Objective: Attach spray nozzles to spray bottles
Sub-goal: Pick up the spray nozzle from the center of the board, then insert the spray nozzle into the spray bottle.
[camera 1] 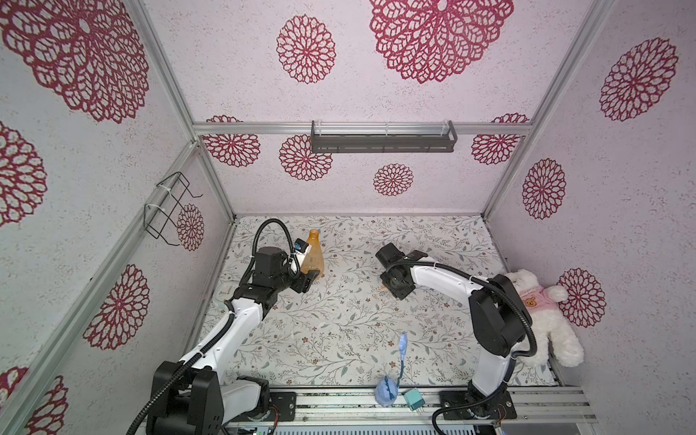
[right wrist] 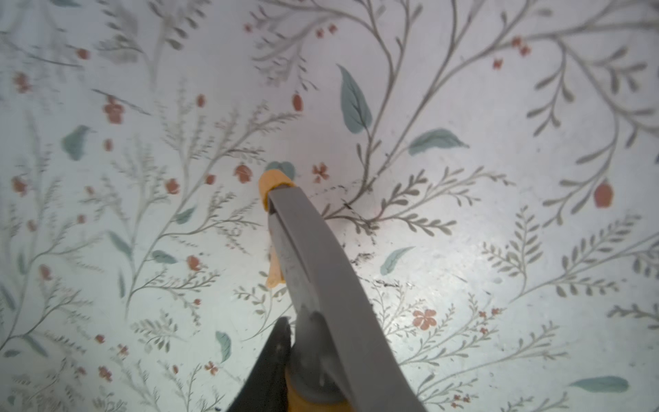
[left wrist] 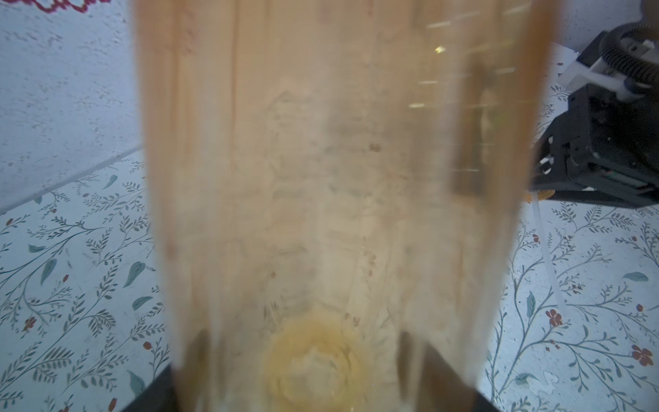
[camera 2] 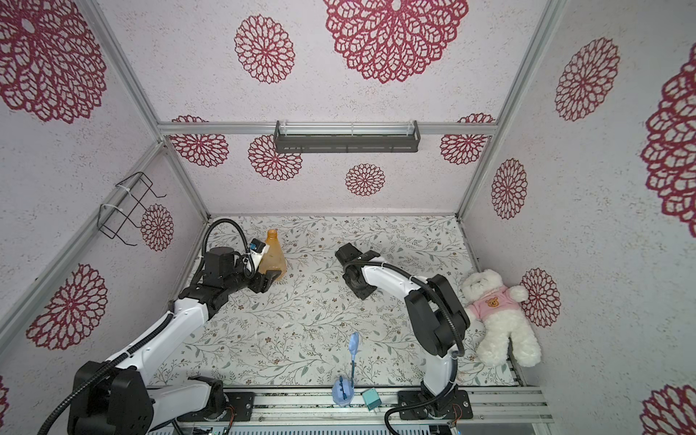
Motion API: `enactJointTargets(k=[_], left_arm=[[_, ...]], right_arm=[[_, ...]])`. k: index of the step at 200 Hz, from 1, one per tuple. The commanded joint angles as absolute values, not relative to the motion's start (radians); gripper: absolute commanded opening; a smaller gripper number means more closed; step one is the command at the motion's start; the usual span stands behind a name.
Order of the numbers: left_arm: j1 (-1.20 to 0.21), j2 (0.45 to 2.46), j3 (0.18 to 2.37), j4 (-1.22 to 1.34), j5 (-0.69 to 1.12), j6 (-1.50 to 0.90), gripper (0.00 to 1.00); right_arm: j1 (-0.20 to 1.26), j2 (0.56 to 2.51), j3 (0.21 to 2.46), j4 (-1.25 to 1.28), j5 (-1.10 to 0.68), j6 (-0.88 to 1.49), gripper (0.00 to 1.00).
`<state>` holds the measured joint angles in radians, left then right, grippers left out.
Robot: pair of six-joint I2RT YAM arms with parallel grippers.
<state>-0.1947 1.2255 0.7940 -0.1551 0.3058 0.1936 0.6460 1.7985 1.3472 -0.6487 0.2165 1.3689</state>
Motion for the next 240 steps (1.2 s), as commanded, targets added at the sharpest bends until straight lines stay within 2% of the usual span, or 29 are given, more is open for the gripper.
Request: enactJointTargets(k=[1,39,72,95,133,157,219,240], left_arm=[[-0.199,1.200,0.801,-0.122,0.344,0.195,0.29],[-0.200,1.200,0.799,-0.115,0.410,0.194,0.29],[-0.199,1.204,0.811,-0.110,0.489,0.192,0.29],[-0.204,1.198,0.813,-0.097,0.544,0.183,0.29],[-0.250,1.191,0.825,-0.084,0.642,0.186,0.29],[-0.300,1.186,0.845,-0.084,0.656,0.185,0.29],[-0.352,1.191,0.857,0.000,0.707,0.161,0.28],[-0.360,1.211,0.871,-0.003,0.716,0.166,0.28]], right_arm=[[0.626,1.682,1.340,-0.515,0.258,1.053,0.00],[0.583,1.531,1.316,-0.270,0.027,0.615,0.00],[0.545,1.463,1.355,-0.196,-0.138,0.366,0.00],[0.512,1.428,1.328,-0.068,-0.333,0.247,0.00],[0.468,1.463,1.400,0.065,-0.597,0.199,0.00],[0.466,1.514,1.501,0.139,-0.670,0.215,0.00],[0.473,1.538,1.536,0.614,-0.720,0.386,0.00],[0.500,1.547,1.549,0.695,-0.721,0.414,0.00]])
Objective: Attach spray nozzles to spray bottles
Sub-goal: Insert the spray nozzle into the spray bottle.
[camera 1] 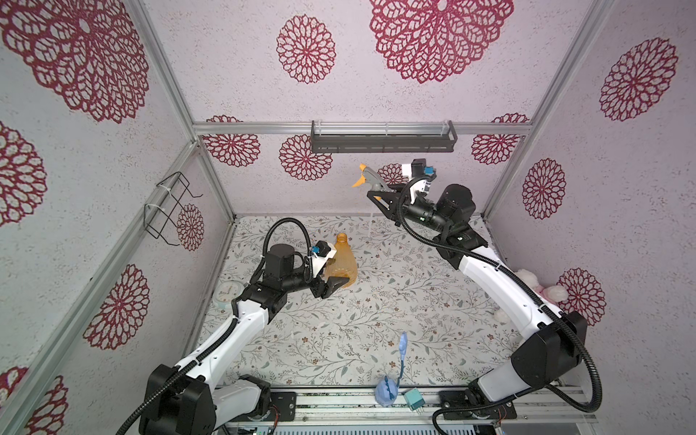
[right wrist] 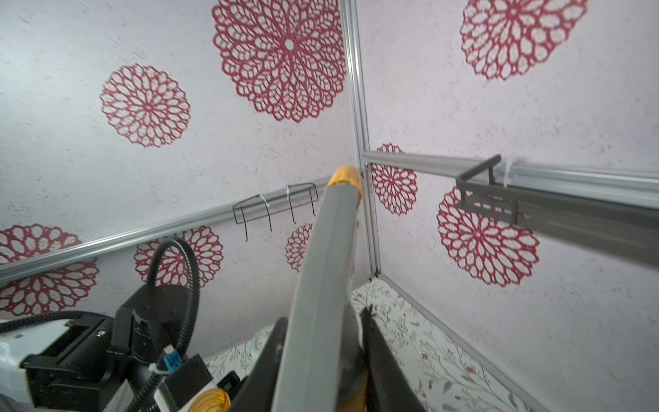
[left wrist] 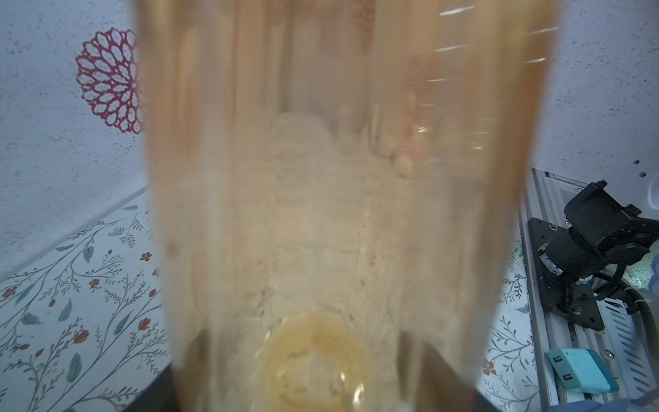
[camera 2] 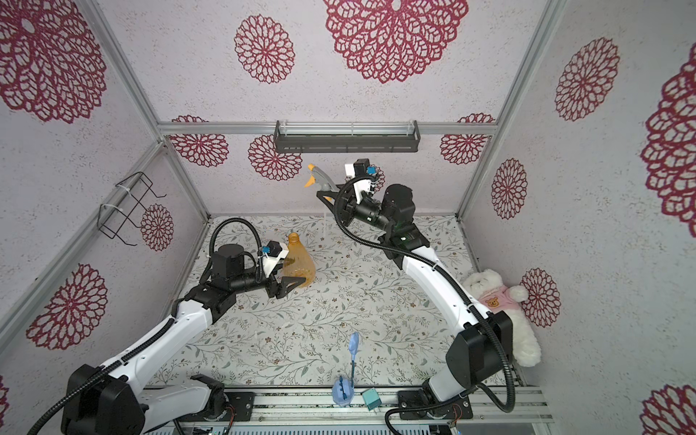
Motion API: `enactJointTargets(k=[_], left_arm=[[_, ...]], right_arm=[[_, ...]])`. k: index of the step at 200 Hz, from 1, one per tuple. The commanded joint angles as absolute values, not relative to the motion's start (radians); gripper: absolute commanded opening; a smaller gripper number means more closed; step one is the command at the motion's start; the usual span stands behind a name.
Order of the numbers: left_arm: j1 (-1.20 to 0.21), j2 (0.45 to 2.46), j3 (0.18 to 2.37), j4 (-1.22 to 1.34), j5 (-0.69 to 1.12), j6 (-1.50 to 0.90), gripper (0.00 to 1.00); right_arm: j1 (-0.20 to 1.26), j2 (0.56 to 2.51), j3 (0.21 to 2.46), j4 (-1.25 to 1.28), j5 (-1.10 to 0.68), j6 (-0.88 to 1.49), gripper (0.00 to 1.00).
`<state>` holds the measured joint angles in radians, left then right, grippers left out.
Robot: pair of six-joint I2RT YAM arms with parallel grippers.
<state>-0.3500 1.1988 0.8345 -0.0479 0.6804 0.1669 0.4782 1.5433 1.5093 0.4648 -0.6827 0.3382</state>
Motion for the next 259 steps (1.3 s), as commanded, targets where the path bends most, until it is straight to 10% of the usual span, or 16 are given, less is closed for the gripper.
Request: enactJointTargets(k=[1,259], left_arm=[[-0.360,1.212,0.872,-0.003,0.716,0.167,0.28],[-0.368,1.276,0.930,-0.035,0.693,0.222,0.28]], right_arm=[[0.501,1.547,1.550,0.696,-0.722,0.414,0.00],[0.598,1.546,1.506,0.703,-0.775,0.347,0.00]])
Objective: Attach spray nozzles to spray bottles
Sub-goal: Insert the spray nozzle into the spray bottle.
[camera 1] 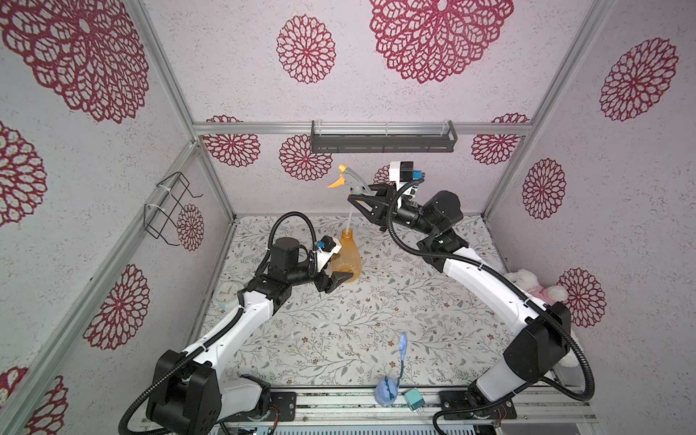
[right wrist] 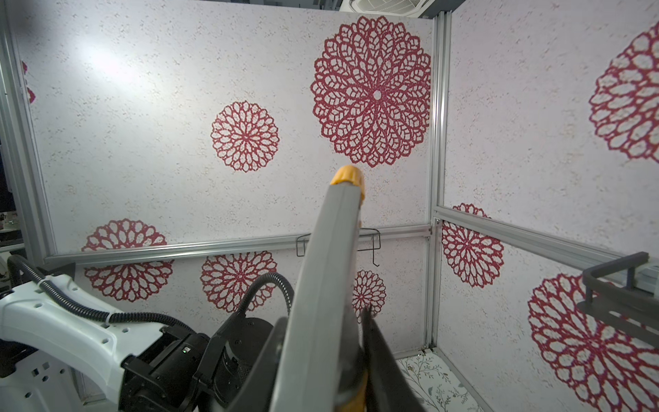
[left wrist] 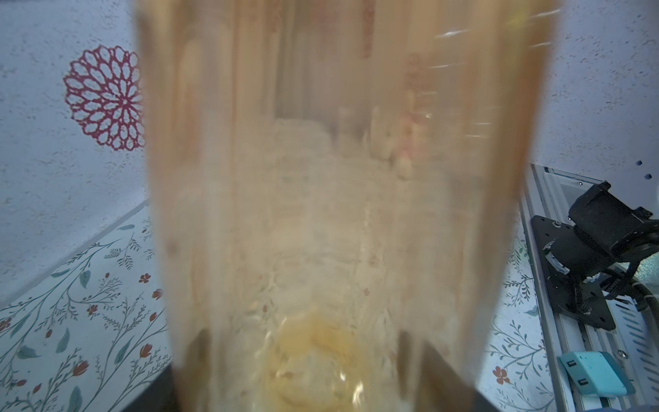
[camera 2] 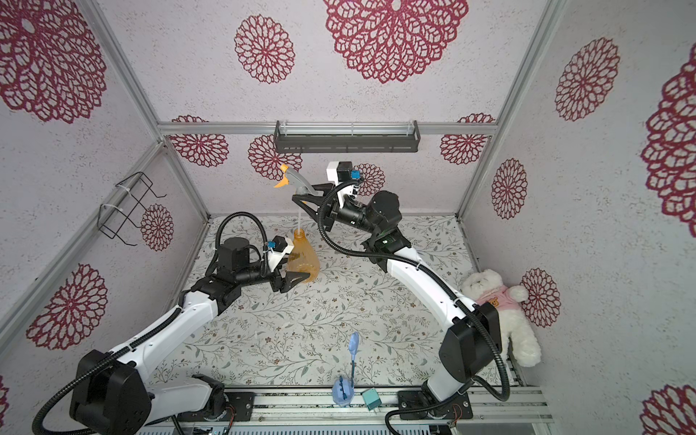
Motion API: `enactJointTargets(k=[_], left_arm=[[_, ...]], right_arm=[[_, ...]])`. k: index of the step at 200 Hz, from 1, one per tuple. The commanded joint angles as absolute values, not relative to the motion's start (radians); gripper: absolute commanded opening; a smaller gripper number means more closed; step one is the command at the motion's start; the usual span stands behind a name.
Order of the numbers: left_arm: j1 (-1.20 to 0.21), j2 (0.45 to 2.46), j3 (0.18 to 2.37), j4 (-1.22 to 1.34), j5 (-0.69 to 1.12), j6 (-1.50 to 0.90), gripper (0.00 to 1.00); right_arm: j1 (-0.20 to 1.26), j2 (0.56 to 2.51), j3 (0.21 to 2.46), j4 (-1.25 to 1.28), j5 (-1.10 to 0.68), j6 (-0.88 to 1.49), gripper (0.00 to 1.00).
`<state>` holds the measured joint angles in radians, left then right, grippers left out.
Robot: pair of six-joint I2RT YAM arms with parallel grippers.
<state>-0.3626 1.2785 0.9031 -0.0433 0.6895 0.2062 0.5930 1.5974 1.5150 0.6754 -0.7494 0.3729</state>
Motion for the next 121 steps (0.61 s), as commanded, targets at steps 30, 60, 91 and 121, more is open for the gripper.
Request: enactJointTargets(k=[30,60,91,121], left_arm=[[-0.366,1.282,0.950,-0.055,0.696,0.227,0.27],[-0.364,1.289,0.969,-0.072,0.703,0.226,0.26],[-0.364,1.294,0.975,-0.072,0.698,0.227,0.26],[-0.364,1.296,0.975,-0.074,0.697,0.226,0.26]], right_arm=[[0.603,1.549,1.471,0.689,-0.814,0.347,0.00],[0.603,1.551,1.435,0.685,-0.850,0.354,0.00],[0.609,1.559,1.415,0.683,-0.870,0.363,0.00],[0.612,1.550,1.405,0.647,-0.881,0.331,0.00]])
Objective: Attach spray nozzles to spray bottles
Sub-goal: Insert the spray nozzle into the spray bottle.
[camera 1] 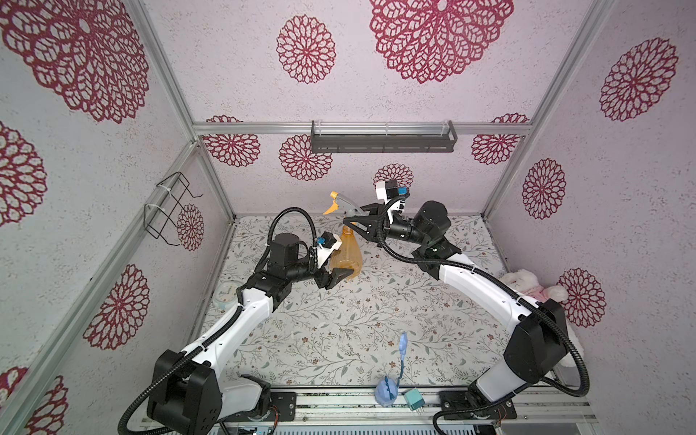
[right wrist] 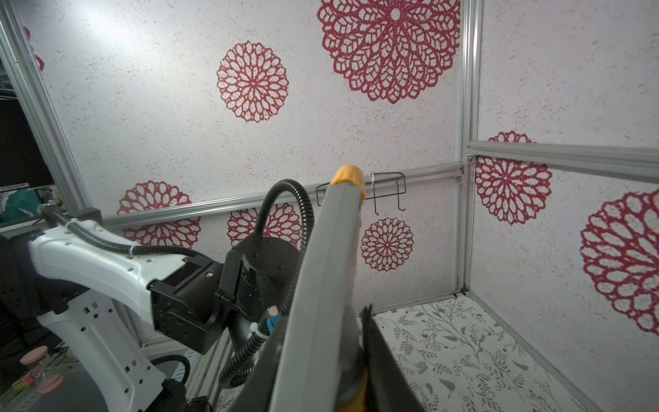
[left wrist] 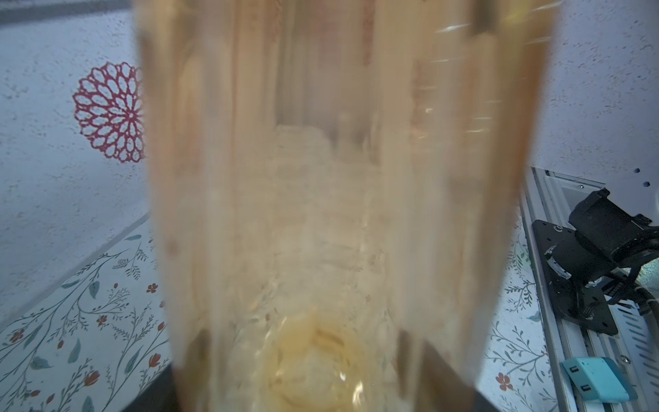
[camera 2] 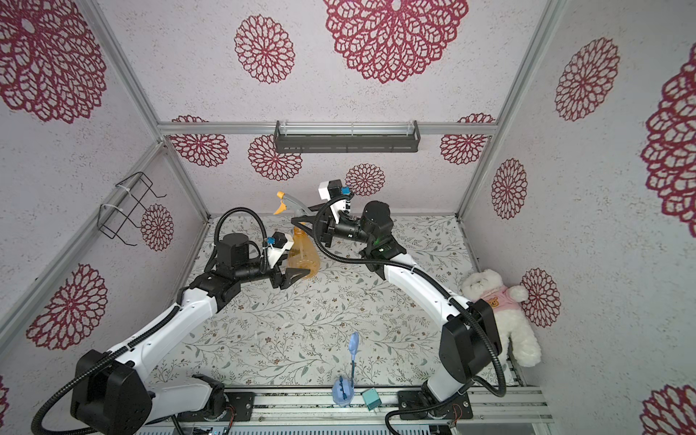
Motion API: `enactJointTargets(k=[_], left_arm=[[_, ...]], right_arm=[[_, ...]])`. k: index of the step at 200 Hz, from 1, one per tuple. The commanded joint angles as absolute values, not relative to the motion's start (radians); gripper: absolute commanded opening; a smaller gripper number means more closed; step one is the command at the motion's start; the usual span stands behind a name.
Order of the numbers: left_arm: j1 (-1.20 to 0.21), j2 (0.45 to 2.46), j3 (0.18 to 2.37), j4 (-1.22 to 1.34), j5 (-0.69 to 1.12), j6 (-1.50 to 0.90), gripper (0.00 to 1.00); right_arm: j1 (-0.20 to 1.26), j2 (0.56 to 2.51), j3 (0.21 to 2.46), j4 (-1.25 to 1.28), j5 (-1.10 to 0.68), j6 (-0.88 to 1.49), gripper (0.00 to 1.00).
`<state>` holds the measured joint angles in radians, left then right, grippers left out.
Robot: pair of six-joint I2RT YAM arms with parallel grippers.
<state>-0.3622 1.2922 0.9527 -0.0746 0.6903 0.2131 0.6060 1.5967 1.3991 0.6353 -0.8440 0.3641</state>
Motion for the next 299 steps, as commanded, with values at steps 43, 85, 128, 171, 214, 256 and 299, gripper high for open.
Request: enactJointTargets(k=[43,85,128,171,214,256,299], left_arm=[[-0.362,1.296,0.980,-0.070,0.706,0.222,0.26],[-0.363,1.284,0.976,-0.061,0.716,0.221,0.26],[-0.363,1.282,0.973,-0.054,0.719,0.219,0.26],[-0.362,1.278,0.970,-0.052,0.723,0.219,0.26],[-0.362,1.280,0.966,-0.052,0.727,0.222,0.25],[-0.362,1.290,0.978,-0.064,0.739,0.227,0.24],[-0.362,1.287,0.982,-0.071,0.736,0.231,0.22]], right_arm=[[0.612,1.548,1.393,0.641,-0.905,0.320,0.00],[0.612,1.552,1.387,0.628,-0.899,0.289,0.00],[0.604,1.559,1.381,0.627,-0.898,0.278,0.00],[0.595,1.557,1.380,0.578,-0.892,0.237,0.00],[0.592,1.556,1.385,0.521,-0.889,0.189,0.00],[0.592,1.551,1.388,0.433,-0.899,0.119,0.00],[0.591,1.548,1.382,0.383,-0.912,0.074,0.00]])
